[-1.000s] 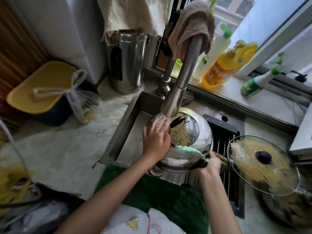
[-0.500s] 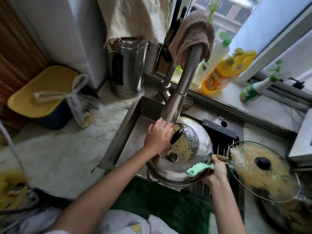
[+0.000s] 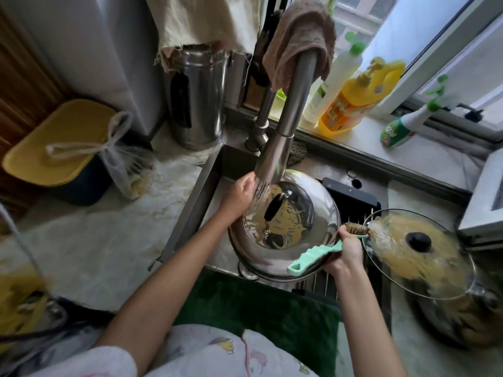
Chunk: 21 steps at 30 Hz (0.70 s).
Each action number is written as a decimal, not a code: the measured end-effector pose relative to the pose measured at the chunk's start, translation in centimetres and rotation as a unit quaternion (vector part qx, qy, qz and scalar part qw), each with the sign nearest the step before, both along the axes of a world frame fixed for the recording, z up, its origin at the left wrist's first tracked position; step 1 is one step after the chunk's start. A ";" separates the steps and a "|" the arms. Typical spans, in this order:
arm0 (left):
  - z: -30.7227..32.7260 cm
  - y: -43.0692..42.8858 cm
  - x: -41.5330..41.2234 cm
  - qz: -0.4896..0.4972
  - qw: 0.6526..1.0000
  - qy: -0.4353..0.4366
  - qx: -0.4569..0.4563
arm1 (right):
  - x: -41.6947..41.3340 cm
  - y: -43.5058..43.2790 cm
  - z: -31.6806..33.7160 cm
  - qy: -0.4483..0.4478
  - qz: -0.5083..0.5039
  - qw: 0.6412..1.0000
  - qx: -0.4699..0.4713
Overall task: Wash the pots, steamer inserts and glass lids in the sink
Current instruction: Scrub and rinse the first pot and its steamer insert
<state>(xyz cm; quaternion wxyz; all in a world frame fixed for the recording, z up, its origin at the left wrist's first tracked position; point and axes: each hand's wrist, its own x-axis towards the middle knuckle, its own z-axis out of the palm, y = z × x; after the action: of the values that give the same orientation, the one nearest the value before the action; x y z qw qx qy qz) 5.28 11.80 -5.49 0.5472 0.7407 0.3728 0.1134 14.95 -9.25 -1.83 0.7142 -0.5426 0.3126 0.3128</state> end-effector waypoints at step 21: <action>3.3 -10.4 -4.5 0.082 0.958 -0.059 -0.270 | 0.6 1.6 -1.0 0.084 -0.166 0.983 0.003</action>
<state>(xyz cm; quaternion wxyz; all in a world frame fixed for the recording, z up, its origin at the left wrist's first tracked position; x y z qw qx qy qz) 0.79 1.40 -2.15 0.7367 0.5245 0.4160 0.0959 15.57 -7.67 -2.85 0.7290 -0.4526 0.4561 0.2360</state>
